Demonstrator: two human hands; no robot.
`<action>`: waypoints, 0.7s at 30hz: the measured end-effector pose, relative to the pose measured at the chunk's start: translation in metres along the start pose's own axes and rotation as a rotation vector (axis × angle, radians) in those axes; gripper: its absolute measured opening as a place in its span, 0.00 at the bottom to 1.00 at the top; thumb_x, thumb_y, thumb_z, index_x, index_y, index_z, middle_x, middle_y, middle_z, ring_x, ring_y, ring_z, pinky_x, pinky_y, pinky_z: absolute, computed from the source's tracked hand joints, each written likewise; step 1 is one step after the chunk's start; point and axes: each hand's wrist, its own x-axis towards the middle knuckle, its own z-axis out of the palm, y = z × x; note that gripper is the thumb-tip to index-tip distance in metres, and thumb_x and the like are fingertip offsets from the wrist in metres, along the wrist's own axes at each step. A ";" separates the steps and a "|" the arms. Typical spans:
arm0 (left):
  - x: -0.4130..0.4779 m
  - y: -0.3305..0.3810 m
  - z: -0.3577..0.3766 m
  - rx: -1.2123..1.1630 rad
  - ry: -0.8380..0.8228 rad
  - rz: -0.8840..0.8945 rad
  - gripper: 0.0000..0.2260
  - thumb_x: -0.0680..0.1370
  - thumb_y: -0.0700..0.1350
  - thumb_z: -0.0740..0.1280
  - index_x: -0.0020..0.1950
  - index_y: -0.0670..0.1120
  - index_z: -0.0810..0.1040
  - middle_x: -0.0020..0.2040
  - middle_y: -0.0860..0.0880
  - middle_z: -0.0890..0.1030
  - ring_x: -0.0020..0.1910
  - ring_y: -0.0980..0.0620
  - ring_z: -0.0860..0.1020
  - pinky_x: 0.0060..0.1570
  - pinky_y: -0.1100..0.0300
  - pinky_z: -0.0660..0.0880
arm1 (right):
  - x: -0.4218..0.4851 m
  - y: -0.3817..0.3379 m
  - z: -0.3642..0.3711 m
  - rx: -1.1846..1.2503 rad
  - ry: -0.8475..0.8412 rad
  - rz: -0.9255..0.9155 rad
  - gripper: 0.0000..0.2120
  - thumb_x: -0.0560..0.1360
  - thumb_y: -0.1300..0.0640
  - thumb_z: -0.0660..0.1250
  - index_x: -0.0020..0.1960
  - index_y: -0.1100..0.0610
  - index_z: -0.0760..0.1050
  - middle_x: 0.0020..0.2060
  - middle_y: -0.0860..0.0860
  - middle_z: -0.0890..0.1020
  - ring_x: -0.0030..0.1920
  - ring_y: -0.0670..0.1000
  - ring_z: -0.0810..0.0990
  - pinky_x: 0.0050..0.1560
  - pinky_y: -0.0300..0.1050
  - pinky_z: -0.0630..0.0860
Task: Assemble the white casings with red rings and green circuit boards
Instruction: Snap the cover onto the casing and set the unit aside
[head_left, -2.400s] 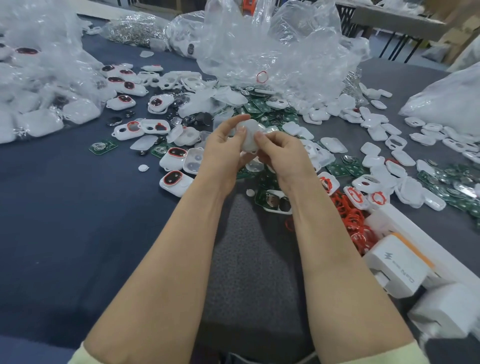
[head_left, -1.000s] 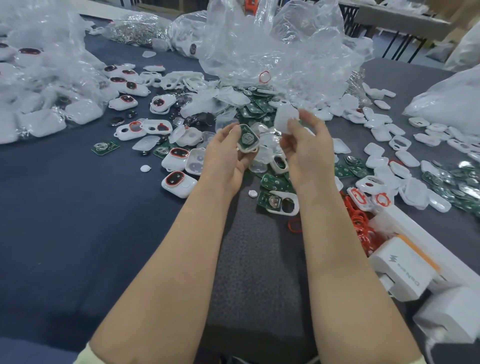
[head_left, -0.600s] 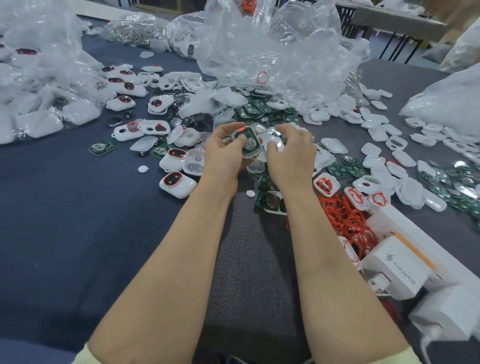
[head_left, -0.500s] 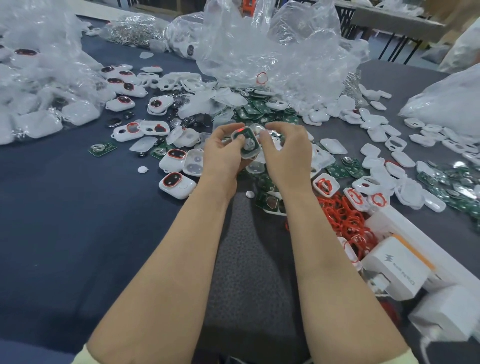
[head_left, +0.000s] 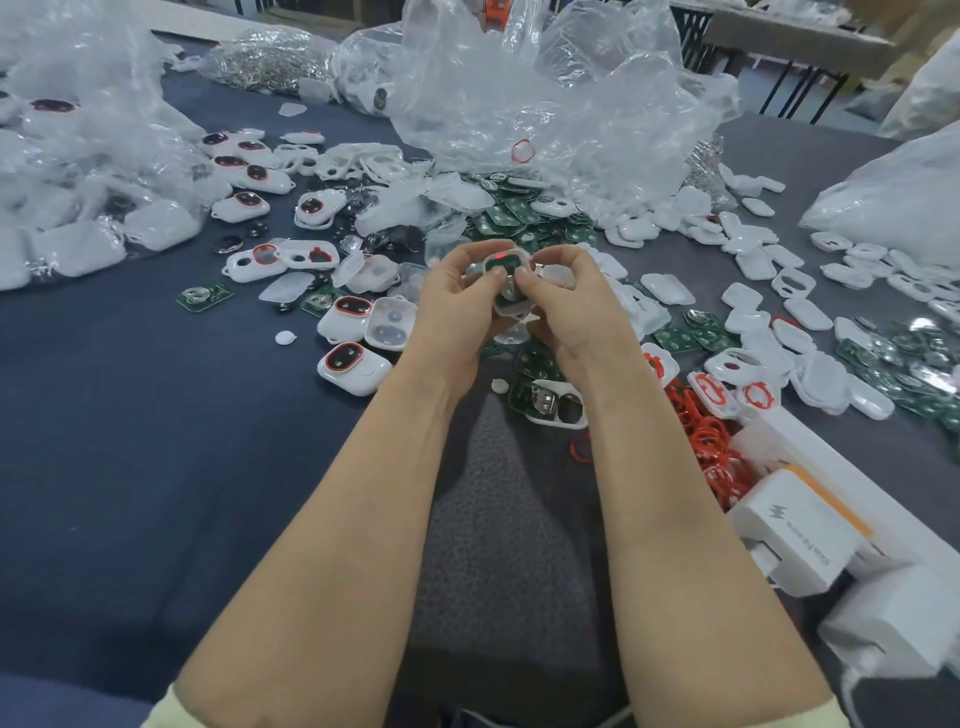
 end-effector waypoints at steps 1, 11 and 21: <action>0.000 -0.001 0.000 0.018 0.007 0.005 0.12 0.80 0.32 0.58 0.47 0.47 0.76 0.42 0.48 0.80 0.36 0.54 0.79 0.37 0.62 0.79 | 0.000 0.000 0.000 -0.011 0.004 0.005 0.09 0.75 0.61 0.68 0.50 0.52 0.69 0.45 0.61 0.81 0.43 0.55 0.79 0.37 0.44 0.72; 0.002 0.000 -0.004 -0.100 -0.031 -0.065 0.07 0.79 0.34 0.62 0.49 0.44 0.77 0.41 0.47 0.81 0.37 0.52 0.80 0.38 0.60 0.81 | -0.001 -0.001 -0.001 0.009 -0.022 0.037 0.08 0.76 0.62 0.67 0.52 0.53 0.72 0.46 0.59 0.81 0.40 0.52 0.77 0.33 0.40 0.69; 0.003 -0.003 -0.002 0.014 -0.006 -0.007 0.11 0.79 0.31 0.62 0.47 0.46 0.75 0.41 0.47 0.80 0.35 0.54 0.80 0.37 0.60 0.80 | 0.001 0.000 0.000 -0.024 -0.012 0.005 0.06 0.76 0.65 0.66 0.50 0.57 0.73 0.52 0.64 0.81 0.50 0.62 0.81 0.53 0.57 0.78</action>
